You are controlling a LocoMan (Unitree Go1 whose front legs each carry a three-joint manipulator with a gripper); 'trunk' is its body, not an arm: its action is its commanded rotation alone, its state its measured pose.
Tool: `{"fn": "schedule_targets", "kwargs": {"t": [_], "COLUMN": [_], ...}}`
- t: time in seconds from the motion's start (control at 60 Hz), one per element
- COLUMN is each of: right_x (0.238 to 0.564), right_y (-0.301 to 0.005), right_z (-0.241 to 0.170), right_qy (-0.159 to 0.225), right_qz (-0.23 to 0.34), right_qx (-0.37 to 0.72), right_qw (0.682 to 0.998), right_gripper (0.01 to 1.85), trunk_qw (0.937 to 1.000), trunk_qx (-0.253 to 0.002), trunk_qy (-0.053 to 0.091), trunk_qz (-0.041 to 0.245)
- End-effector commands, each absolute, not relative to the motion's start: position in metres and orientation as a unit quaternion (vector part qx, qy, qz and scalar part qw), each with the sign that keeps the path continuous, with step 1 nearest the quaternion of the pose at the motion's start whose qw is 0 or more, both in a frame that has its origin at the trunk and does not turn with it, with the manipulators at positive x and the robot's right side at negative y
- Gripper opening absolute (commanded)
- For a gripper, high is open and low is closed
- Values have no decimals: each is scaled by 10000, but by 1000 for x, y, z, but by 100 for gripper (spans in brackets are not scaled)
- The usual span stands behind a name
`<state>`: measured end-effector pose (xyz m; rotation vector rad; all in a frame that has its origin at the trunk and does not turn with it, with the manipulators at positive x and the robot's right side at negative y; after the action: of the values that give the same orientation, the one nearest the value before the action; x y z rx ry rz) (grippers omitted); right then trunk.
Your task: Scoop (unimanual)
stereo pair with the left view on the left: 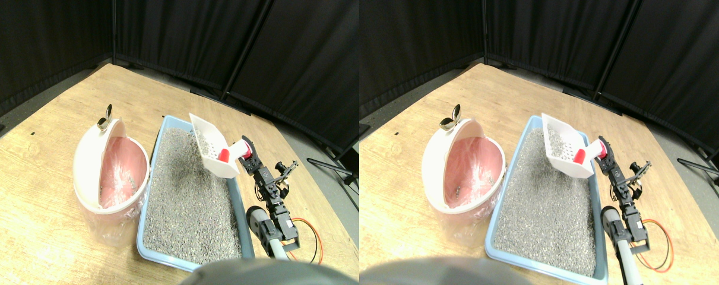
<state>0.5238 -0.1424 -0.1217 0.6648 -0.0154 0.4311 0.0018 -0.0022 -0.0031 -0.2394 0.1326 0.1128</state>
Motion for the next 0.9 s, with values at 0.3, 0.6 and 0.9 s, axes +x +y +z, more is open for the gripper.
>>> {"fn": "schedule_targets", "kwargs": {"t": [0.3,0.6,0.9], "right_x": [526,525,522], "right_y": [-138,-133,-132], "right_z": [-97,-101,-102], "right_qy": [-294,104,39], "right_qz": [2040,1934,2026], "right_qx": [3610,4727,4409], "right_qw": [9095,8597,8744], "right_gripper": [5,5,5], "trunk_qw": [9896,9899,9894], "trunk_qx": [-1207,-1194,-1217], "trunk_qy": [558,546,561], "trunk_qz": [554,542,563]}}
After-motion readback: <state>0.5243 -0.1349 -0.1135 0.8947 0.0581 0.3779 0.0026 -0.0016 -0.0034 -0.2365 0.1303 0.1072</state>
